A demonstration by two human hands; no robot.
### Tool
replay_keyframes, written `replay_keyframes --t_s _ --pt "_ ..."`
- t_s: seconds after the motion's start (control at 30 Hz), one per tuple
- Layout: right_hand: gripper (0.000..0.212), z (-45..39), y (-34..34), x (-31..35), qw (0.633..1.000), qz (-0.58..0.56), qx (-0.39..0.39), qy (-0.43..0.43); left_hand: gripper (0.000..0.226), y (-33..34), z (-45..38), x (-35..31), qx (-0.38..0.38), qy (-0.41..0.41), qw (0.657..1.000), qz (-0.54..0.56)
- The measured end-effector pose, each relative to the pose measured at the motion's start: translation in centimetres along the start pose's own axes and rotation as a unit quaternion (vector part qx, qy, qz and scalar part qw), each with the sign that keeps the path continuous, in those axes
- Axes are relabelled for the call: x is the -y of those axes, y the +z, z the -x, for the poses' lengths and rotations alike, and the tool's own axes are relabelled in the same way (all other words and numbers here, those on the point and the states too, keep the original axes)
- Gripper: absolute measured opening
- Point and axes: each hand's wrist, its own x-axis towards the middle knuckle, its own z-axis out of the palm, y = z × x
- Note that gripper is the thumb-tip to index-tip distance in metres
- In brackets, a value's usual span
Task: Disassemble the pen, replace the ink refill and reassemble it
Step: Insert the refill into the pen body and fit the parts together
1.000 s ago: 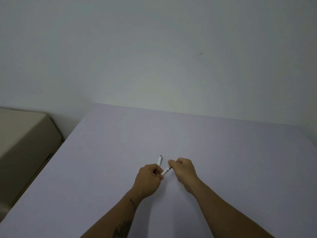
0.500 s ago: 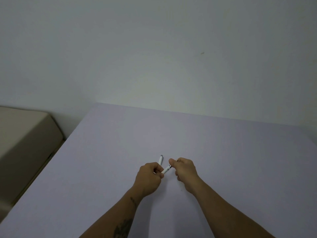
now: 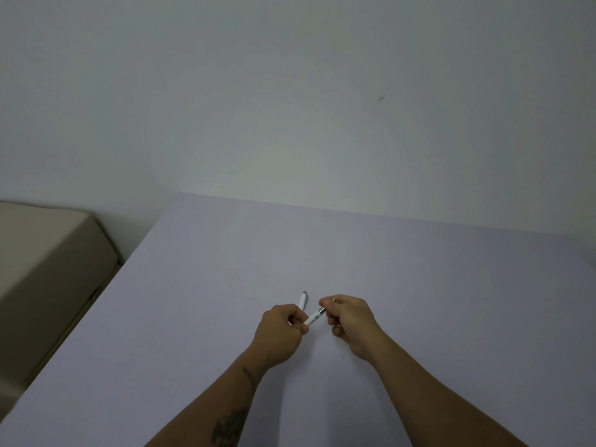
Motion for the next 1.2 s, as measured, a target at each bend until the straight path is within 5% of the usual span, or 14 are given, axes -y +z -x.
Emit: replay_keyframes --t_s 0.23,0.43,0.77,1.03,1.2 --pt "0.032 -0.2 0.9 -0.3 0.989 0.122 -0.058 -0.051 0.010 -0.2 -0.1 0.0 -0.003 -0.001 1.000 -0.005" --pt "0.018 -0.1 0.5 0.3 0.999 -0.015 0.045 0.010 0.007 -1.2 -0.5 -0.3 0.008 -0.002 1.000 0.012" --pt "0.021 -1.1 1.9 0.2 0.997 0.062 -0.034 -0.017 0.014 -1.2 -0.8 -0.4 -0.018 -0.010 1.000 -0.018" --pt "0.025 -1.5 3.0 0.0 0.993 0.088 -0.083 -0.017 0.023 -0.9 -0.3 -0.3 -0.087 0.047 0.982 -0.160" --pt "0.028 -2.0 2.7 0.2 0.994 0.102 -0.033 -0.016 0.015 -0.8 -0.9 0.2 -0.087 0.022 0.986 -0.137"
